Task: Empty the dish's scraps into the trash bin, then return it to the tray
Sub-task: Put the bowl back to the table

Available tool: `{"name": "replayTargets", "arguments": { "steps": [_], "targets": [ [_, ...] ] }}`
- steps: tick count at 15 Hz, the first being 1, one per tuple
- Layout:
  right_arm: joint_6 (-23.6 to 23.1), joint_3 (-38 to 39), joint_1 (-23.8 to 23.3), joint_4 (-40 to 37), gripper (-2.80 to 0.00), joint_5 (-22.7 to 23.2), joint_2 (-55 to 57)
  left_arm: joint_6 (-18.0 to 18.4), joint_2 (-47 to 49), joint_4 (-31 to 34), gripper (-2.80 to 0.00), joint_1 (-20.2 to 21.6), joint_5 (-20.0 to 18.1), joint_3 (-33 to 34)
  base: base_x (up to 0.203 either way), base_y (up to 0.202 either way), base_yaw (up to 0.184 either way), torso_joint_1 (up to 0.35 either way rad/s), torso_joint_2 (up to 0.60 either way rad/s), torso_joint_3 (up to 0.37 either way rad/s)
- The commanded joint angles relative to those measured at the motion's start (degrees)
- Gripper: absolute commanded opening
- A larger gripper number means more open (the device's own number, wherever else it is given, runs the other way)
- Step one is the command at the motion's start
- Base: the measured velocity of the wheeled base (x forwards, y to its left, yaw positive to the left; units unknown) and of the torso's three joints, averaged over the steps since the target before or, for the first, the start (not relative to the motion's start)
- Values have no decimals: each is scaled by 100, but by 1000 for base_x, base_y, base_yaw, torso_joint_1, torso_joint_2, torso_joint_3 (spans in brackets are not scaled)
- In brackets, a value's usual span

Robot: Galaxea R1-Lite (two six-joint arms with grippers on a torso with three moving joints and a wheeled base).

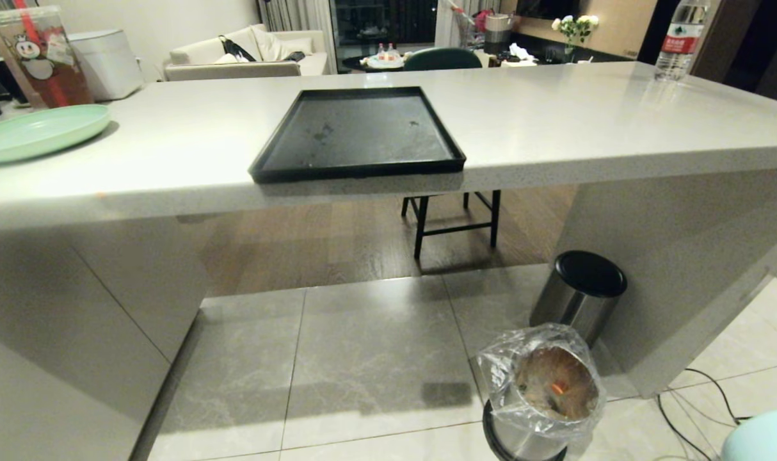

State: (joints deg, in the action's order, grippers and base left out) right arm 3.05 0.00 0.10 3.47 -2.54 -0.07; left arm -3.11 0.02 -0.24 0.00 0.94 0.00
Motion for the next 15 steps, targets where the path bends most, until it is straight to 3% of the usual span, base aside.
{"name": "replayTargets", "arguments": {
  "steps": [1, 15],
  "targets": [
    [2, 0, -2, 5, -280, -1, 7, -5, 6, -2, -280, 0, 3, 0, 0, 0, 0, 0, 0, 0],
    [2, 0, -2, 5, -280, -1, 7, -5, 6, -2, -280, 0, 3, 0, 0, 0, 0, 0, 0, 0]
  ]
}}
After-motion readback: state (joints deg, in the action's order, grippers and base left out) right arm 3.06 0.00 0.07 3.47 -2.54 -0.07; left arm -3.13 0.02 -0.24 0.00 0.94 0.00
